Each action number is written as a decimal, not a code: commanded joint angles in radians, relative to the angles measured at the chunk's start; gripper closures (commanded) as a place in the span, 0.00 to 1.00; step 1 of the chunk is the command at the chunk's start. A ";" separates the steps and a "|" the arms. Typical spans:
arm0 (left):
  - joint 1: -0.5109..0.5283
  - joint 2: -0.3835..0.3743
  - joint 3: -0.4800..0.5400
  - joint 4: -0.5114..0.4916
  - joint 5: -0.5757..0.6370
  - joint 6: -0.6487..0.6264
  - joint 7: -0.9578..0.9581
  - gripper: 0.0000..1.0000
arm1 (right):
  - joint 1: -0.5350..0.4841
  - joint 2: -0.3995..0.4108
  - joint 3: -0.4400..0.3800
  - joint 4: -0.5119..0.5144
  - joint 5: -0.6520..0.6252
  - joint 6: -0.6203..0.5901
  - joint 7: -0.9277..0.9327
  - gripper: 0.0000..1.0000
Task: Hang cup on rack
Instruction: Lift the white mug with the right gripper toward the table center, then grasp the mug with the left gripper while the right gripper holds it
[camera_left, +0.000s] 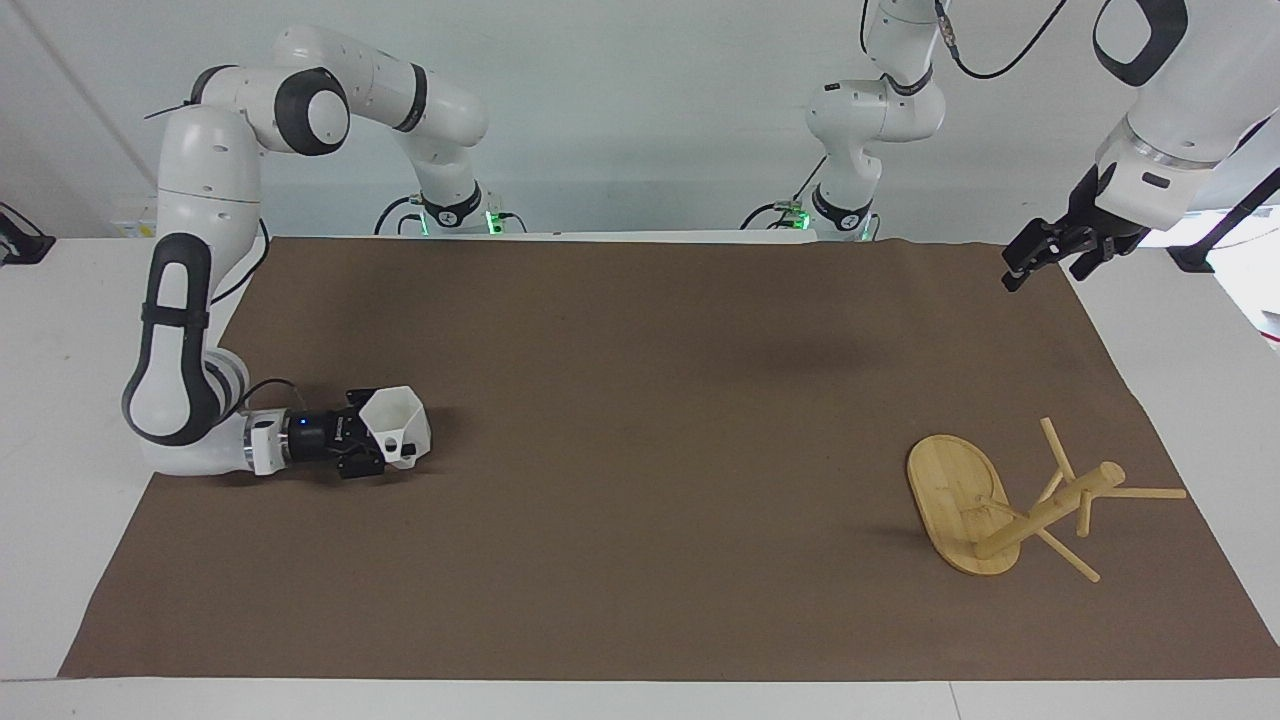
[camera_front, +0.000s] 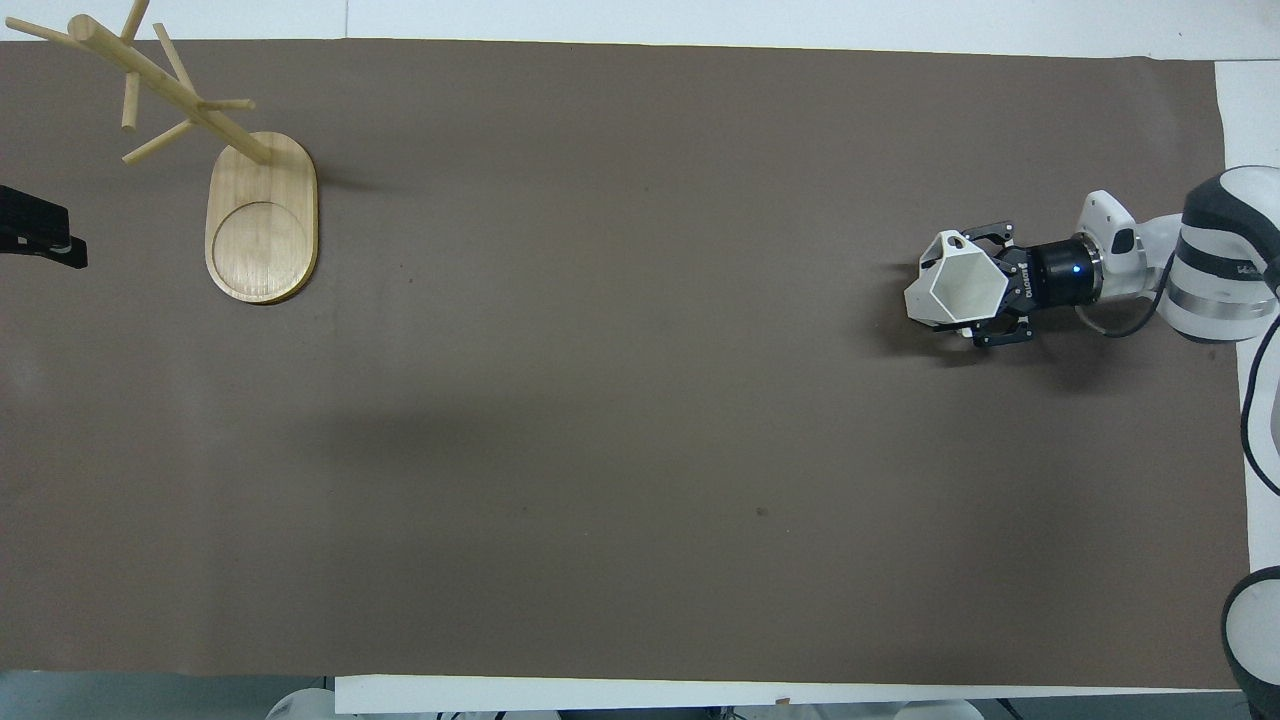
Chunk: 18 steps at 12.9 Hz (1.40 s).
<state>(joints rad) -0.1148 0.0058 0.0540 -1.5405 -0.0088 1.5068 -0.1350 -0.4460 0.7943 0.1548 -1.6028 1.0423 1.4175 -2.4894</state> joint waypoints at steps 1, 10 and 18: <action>-0.003 -0.021 0.000 -0.017 0.009 0.010 0.003 0.00 | 0.114 -0.137 -0.001 -0.100 0.076 0.102 0.085 0.89; -0.106 -0.015 -0.010 -0.023 0.007 0.113 -0.043 0.00 | 0.588 -0.247 -0.001 -0.158 0.625 0.558 0.234 0.89; -0.324 0.103 -0.010 0.010 0.052 0.183 -0.285 0.00 | 0.869 -0.297 -0.001 -0.129 0.821 0.906 0.262 0.89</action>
<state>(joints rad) -0.4071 0.0691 0.0334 -1.5403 0.0205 1.6497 -0.3546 0.4179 0.5283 0.1597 -1.7227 1.8447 2.3064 -2.2473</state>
